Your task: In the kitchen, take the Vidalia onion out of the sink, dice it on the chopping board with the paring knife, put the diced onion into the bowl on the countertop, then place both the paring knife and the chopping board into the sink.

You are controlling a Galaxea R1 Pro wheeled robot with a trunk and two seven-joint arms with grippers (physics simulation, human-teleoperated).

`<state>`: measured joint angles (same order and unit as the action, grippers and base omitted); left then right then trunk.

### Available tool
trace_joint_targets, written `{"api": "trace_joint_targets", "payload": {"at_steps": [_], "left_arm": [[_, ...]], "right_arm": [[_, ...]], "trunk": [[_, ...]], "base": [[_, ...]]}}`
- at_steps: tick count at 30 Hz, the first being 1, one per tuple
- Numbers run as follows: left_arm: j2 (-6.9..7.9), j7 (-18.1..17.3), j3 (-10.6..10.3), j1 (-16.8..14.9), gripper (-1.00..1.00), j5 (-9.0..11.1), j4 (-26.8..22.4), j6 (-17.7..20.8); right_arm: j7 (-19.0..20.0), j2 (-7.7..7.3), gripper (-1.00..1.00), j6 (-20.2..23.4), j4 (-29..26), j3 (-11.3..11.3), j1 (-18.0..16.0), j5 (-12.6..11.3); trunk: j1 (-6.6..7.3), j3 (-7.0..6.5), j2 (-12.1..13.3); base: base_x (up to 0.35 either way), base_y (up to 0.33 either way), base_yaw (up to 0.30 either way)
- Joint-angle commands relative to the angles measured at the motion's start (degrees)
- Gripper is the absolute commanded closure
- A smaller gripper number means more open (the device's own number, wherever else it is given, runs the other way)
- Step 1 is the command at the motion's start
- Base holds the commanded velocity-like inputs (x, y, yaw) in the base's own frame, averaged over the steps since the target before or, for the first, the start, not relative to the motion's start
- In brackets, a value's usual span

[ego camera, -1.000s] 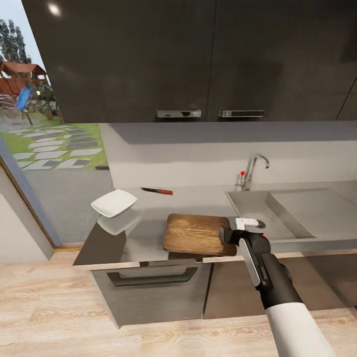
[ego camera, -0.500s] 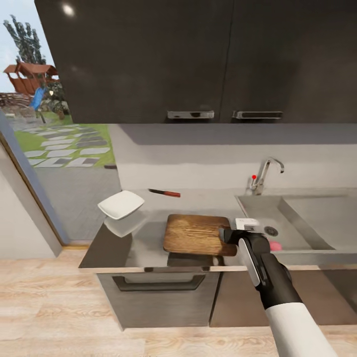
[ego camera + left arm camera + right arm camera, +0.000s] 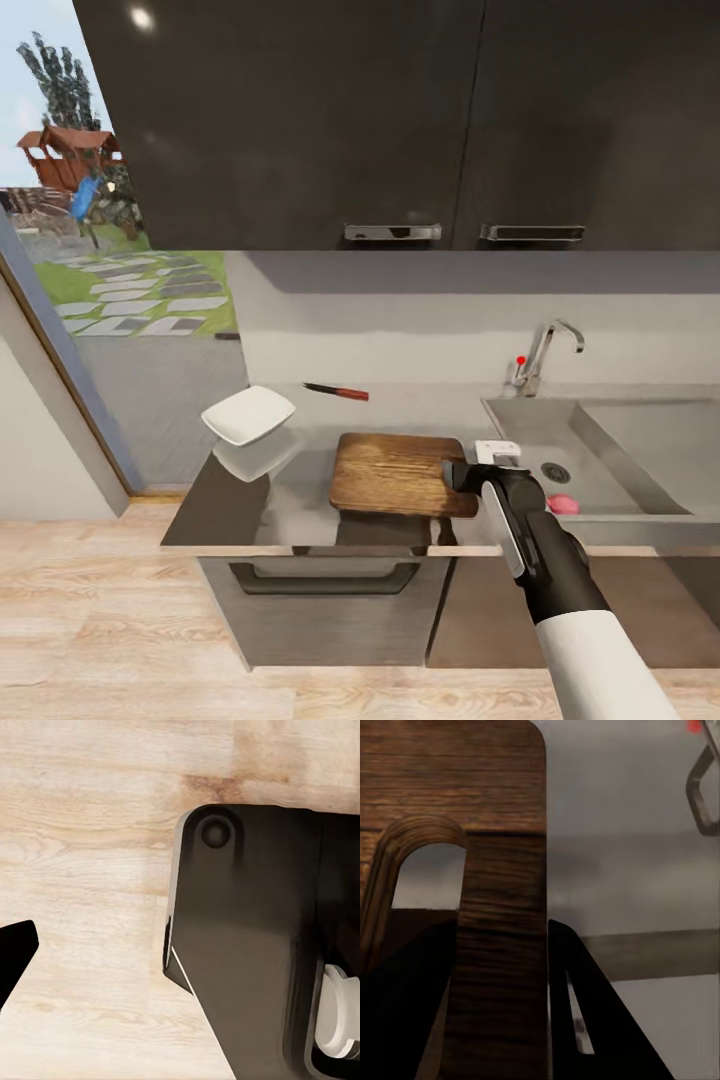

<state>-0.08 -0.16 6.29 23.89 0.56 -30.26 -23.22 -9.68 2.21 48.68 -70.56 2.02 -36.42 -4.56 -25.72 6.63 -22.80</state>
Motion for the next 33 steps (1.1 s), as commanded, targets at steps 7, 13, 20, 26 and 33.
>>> {"api": "trace_joint_targets", "payload": {"at_steps": [7,13,20,26,33], "left_arm": [[-0.01,-0.02,0.04,0.03,-1.00,0.05,-0.12,-0.07],[-0.01,-0.02,0.04,0.04,-1.00,0.05,-0.10,-0.07],[-0.01,-0.02,0.04,0.02,-1.00,0.05,-0.06,-0.07],[-0.01,-0.02,0.04,0.03,-1.00,0.05,-0.06,-0.07],[-0.01,-0.02,0.04,0.02,-1.00,0.05,-0.06,-0.07]], "right_arm": [[-0.51,-0.62,1.00,0.19,0.35,0.09,-0.06,-0.54],[-0.59,-0.71,1.00,0.19,0.70,0.09,-0.06,-0.53],[-0.57,-0.72,1.00,0.16,2.42,0.09,-0.06,-0.53],[-0.32,-0.72,1.00,-0.15,5.15,0.09,-0.06,-0.53],[-0.19,-0.72,1.00,-0.48,6.54,0.18,-0.06,-0.53]], "trunk": [[-0.06,0.11,-0.12],[-0.06,0.11,-0.12],[-0.06,0.11,-0.12],[-0.06,0.11,-0.12],[-0.06,0.11,-0.12]], "base": [[0.232,0.000,0.000],[0.243,-0.002,0.000],[0.245,-0.066,0.000],[0.227,-0.085,0.000],[0.176,-0.016,0.000]]}}
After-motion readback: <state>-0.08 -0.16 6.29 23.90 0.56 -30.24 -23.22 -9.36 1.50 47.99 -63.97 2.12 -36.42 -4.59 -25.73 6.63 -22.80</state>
